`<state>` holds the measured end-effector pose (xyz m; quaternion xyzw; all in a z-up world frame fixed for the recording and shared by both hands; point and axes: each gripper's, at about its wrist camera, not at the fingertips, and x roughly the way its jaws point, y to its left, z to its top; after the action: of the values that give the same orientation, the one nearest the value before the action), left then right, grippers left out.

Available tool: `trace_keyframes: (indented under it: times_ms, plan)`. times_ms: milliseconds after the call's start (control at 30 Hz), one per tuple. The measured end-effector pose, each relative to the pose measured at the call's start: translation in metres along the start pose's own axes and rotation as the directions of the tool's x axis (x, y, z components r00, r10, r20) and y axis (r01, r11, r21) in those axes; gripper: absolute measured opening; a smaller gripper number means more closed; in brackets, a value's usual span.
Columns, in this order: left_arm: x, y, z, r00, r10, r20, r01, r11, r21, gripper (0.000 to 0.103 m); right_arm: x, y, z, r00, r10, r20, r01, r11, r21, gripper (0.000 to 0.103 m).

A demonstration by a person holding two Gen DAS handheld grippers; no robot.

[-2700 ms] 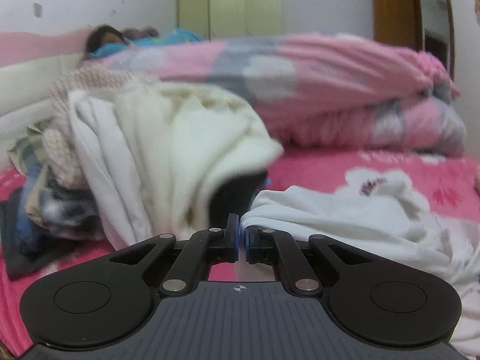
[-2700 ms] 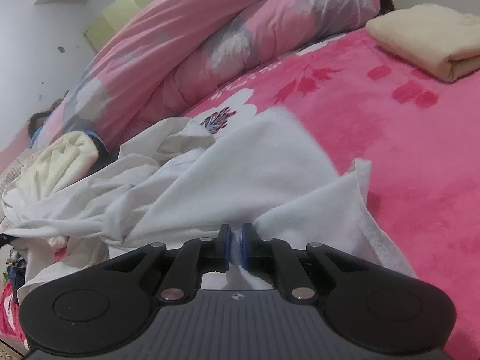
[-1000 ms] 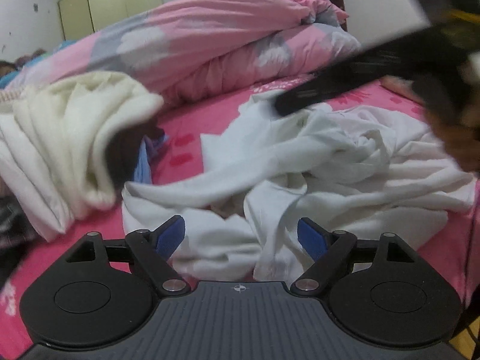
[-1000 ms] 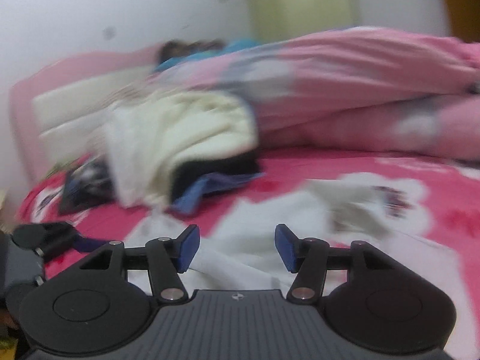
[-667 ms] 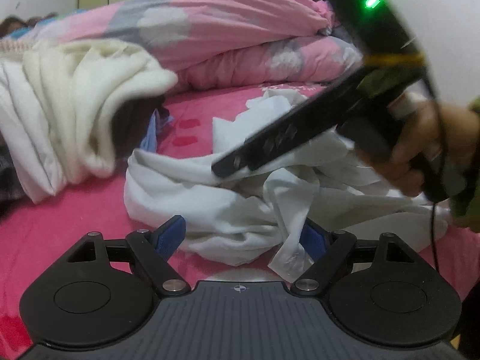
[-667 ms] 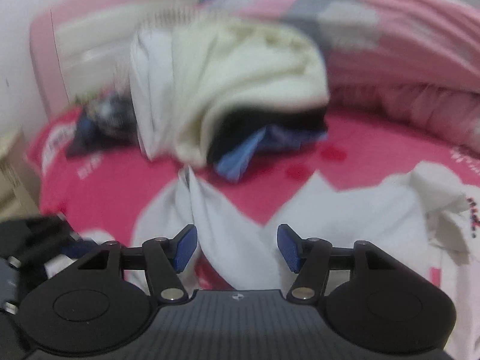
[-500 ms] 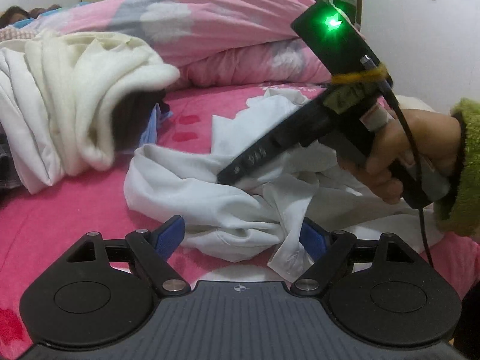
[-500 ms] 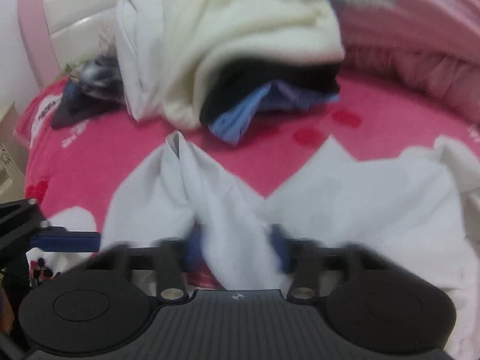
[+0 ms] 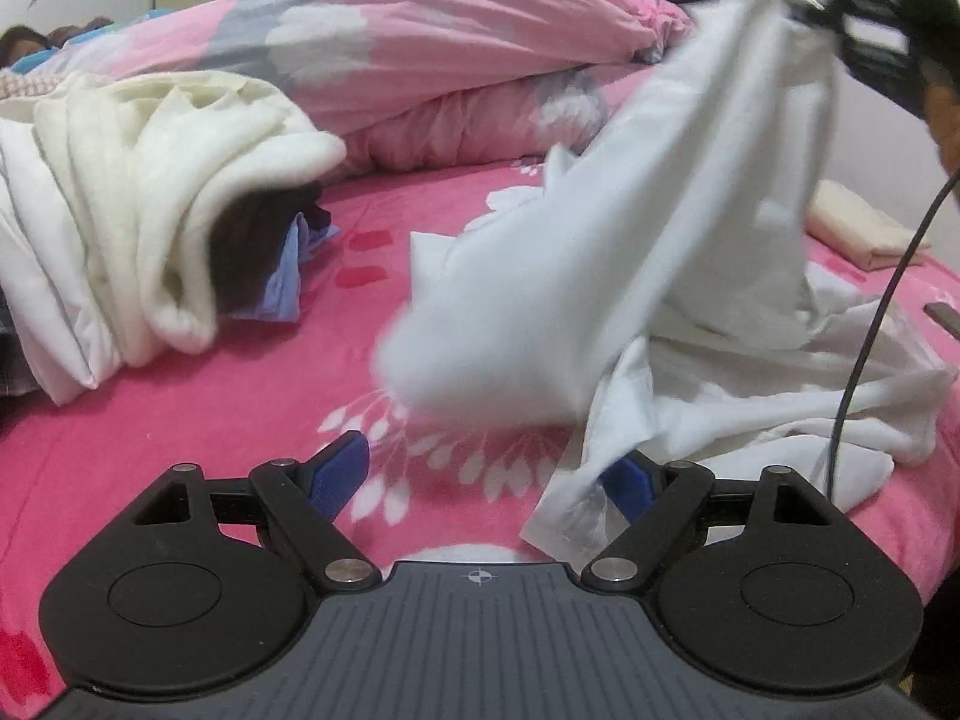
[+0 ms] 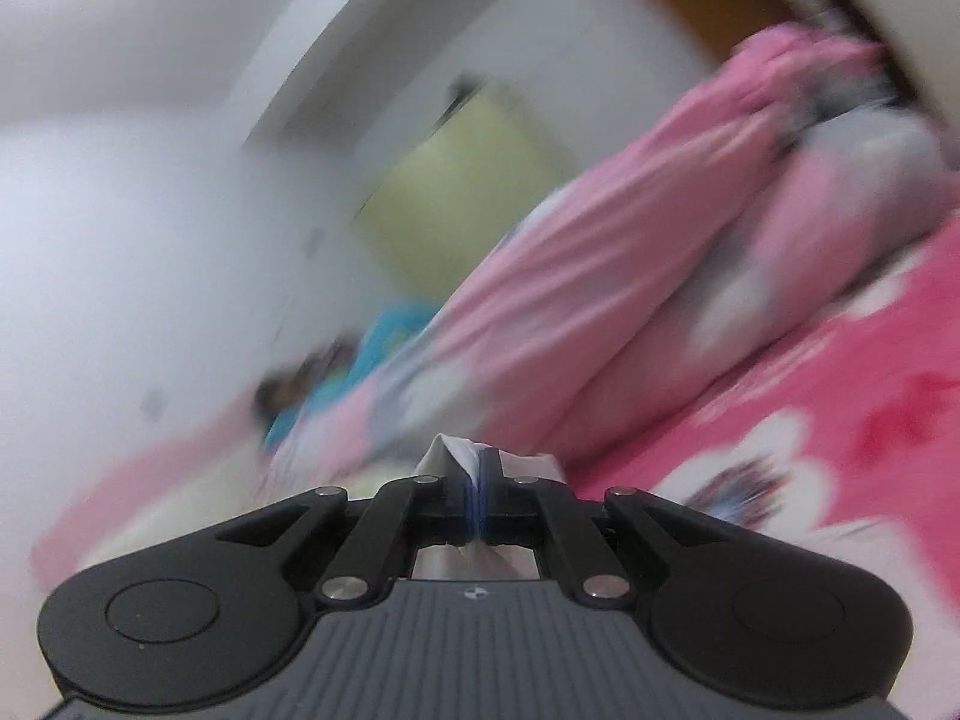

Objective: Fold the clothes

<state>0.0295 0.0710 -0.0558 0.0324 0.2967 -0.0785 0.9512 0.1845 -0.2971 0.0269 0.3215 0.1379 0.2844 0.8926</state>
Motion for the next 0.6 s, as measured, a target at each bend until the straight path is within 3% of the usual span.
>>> trace_keyframes:
  times_ms: [133,267,333,367,400,467,600]
  plan:
    - [0.004,-0.004,0.005,1.000,0.017,-0.014,-0.017,1.000,0.016,0.084,-0.038,-0.067,0.007,0.985,-0.157,0.076,0.142,0.974,0.174,0.002]
    - [0.004,-0.010,0.010,0.999,0.032,-0.017,-0.031,0.999,0.042,0.084,-0.051,-0.098,-0.013,0.958,-0.285,-0.022,0.284,0.941,0.185,0.006]
    - [0.005,-0.013,0.014,0.999,0.036,-0.015,-0.035,0.998,0.055,0.084,-0.057,-0.111,-0.025,0.936,-0.344,-0.079,0.353,0.920,0.170,0.017]
    - [0.005,-0.014,0.015,0.999,0.037,-0.014,-0.036,0.998,0.060,0.084,-0.060,-0.118,-0.031,0.922,-0.373,-0.107,0.386,0.908,0.161,0.031]
    - [0.006,-0.015,0.017,0.999,0.038,-0.011,-0.037,0.997,0.066,0.084,-0.063,-0.124,-0.037,0.906,-0.402,-0.135,0.419,0.895,0.151,0.051]
    - [0.008,-0.017,0.020,0.999,0.037,-0.008,-0.037,0.997,0.073,0.084,-0.069,-0.132,-0.048,0.874,-0.450,-0.181,0.473,0.874,0.112,0.070]
    - [0.016,-0.021,0.024,0.999,0.043,-0.012,-0.042,0.995,0.087,0.084,-0.085,-0.102,-0.062,0.841,-0.493,-0.223,0.484,0.869,-0.100,0.079]
